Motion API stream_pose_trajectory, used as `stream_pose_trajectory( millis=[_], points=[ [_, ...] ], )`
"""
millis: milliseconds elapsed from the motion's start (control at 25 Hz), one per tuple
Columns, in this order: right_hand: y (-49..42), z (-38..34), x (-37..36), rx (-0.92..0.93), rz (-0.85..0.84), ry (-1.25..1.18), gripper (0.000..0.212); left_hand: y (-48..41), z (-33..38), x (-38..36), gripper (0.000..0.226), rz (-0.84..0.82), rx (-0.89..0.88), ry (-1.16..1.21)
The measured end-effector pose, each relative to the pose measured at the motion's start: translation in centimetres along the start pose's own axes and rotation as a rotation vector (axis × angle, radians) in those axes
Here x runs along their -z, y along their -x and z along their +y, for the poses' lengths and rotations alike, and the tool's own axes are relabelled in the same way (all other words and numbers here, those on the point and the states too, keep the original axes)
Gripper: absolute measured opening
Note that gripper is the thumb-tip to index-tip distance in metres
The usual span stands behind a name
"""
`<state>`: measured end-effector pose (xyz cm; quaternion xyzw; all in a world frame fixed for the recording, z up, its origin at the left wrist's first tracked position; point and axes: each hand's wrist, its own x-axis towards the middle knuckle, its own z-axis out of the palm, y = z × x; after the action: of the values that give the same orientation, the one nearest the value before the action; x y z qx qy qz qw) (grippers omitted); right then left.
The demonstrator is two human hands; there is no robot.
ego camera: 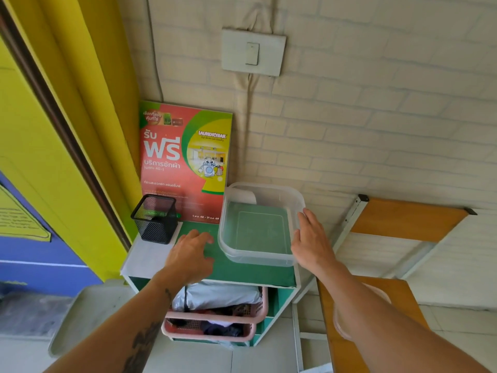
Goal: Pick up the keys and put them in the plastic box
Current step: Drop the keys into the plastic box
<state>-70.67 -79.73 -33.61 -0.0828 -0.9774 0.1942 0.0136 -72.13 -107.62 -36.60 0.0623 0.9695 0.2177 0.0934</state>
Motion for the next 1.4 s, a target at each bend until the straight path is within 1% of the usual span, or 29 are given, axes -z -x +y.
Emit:
stream_pose_trajectory(
  millis=[80, 160, 280, 480, 560, 640, 720, 840, 960, 1000, 1080, 1160, 1200, 1320, 1400],
  points=[
    [-0.1, 0.0, -0.3, 0.0, 0.016, 0.009, 0.053, -0.4, -0.4, -0.1, 0.042, -0.025, 0.014, -0.039],
    [-0.2, 0.0, -0.6, 0.009, 0.027, 0.029, 0.053, -0.7, -0.7, -0.2, 0.037, -0.014, 0.012, -0.054],
    [-0.2, 0.0, -0.6, 0.01, 0.03, 0.048, 0.054, -1.1, -1.0, -0.7, 0.028, 0.04, -0.014, -0.084],
    [-0.1, -0.1, -0.5, 0.002, 0.02, 0.064, 0.055, -1.0, -1.5, -1.7, 0.022, 0.152, -0.058, -0.083],
    [0.0, -0.2, -0.5, -0.005, 0.021, 0.064, 0.055, -0.6, -1.8, -2.0, 0.027, 0.185, -0.084, -0.123],
    [0.0, -0.4, -0.6, -0.013, 0.024, 0.059, 0.055, -0.3, -2.2, -2.0, 0.038, 0.157, -0.075, -0.162],
    [0.1, -0.5, -0.7, -0.019, 0.032, 0.063, 0.055, -0.1, -2.5, -1.8, 0.042, 0.112, -0.061, -0.169],
    [0.1, -0.5, -0.8, -0.032, 0.034, 0.054, 0.055, -0.3, -2.6, -1.1, 0.037, 0.088, -0.058, -0.145],
    [0.1, -0.4, -0.9, -0.032, 0.04, 0.036, 0.056, -0.7, -2.1, -0.2, 0.031, 0.045, -0.034, -0.176],
    [0.1, -0.4, -0.9, -0.035, 0.039, 0.031, 0.057, -0.9, -1.8, 0.1, 0.03, 0.032, -0.013, -0.161],
    [0.1, -0.5, -0.9, -0.041, 0.033, 0.026, 0.058, -1.3, -1.3, 0.9, 0.033, 0.025, 0.087, -0.004],
    [0.1, -0.4, -0.9, -0.037, 0.03, 0.019, 0.06, -1.6, -0.4, 2.4, 0.037, 0.066, 0.188, 0.184],
    [0.0, -0.4, -0.8, -0.031, 0.025, 0.02, 0.061, -1.7, 0.2, 3.1, 0.035, 0.108, 0.204, 0.244],
    [0.1, -0.4, -0.6, -0.016, 0.013, 0.028, 0.062, -1.8, 2.6, 5.3, 0.027, 0.259, 0.137, 0.34],
    [0.2, -0.5, -0.5, -0.02, 0.004, 0.015, 0.065, -2.2, 4.7, 6.2, 0.028, 0.324, 0.074, 0.362]
  ],
)
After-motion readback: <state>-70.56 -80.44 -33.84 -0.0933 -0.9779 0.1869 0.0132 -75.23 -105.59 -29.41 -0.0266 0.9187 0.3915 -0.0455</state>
